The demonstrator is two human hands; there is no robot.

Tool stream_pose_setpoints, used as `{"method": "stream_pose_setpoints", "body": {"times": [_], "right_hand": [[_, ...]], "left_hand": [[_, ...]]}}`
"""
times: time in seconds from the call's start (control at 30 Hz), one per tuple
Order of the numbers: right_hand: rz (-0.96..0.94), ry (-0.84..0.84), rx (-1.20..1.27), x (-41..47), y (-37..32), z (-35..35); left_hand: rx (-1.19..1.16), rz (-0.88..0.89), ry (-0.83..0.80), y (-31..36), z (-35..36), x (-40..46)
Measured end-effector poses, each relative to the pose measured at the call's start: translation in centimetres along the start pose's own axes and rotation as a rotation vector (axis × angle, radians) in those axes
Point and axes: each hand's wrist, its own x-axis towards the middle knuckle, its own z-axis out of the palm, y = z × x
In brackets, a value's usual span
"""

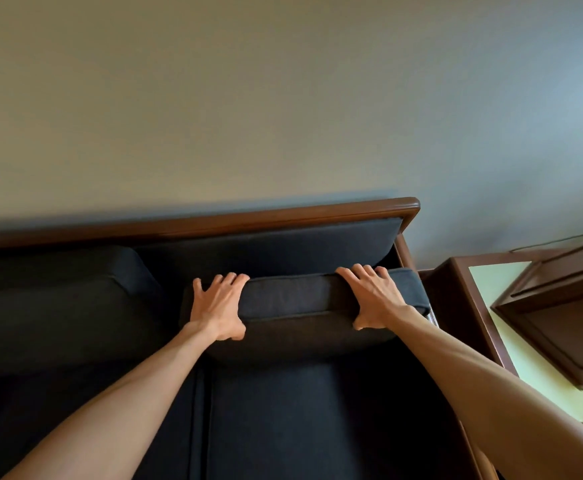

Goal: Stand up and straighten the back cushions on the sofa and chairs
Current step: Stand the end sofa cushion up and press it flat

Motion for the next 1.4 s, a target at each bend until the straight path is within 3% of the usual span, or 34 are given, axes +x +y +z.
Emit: {"method": "stream_pose_setpoints", "body": {"times": [0.27, 0.57, 0.7, 0.83, 1.03, 1.13, 1.27, 1.4], "right_hand": [[0.189, 0.108, 0.11, 1.3, -0.7, 1.6], [0.197, 0.085, 0.283, 4.0, -0.1, 1.5], [0.218, 0.077, 0.162, 4.6, 0.2, 0.1], [0.198, 0.264, 0.068, 4.9, 0.0, 0.0], [0.13, 0.53, 0.356, 4.2, 1.1, 1.3], [0.197, 0.479, 0.545, 5.4, 1.8, 0.1], [0.111, 0.304, 0.379, 7.0, 2.5, -0.7], [0.095, 0.284, 0.418, 7.5, 2.4, -2.3]], "left_hand": [[-0.012, -0.054, -0.045, 0.8, -1.5, 3.8], [-0.01, -0.059, -0.01, 0.9, -0.1, 4.3], [0.046, -0.032, 0.028, -0.1, -0.3, 4.5], [0.001, 0.006, 0.149, -1.5, -0.1, 4.8], [-0.398, 0.019, 0.532, -3.2, 3.5, 3.8], [-0.499, -0.014, 0.581, -3.2, 2.6, 4.4], [-0.376, 0.028, 0.542, -3.0, 1.1, 4.5], [-0.4, -0.015, 0.624, -3.0, 1.8, 2.6]]}}
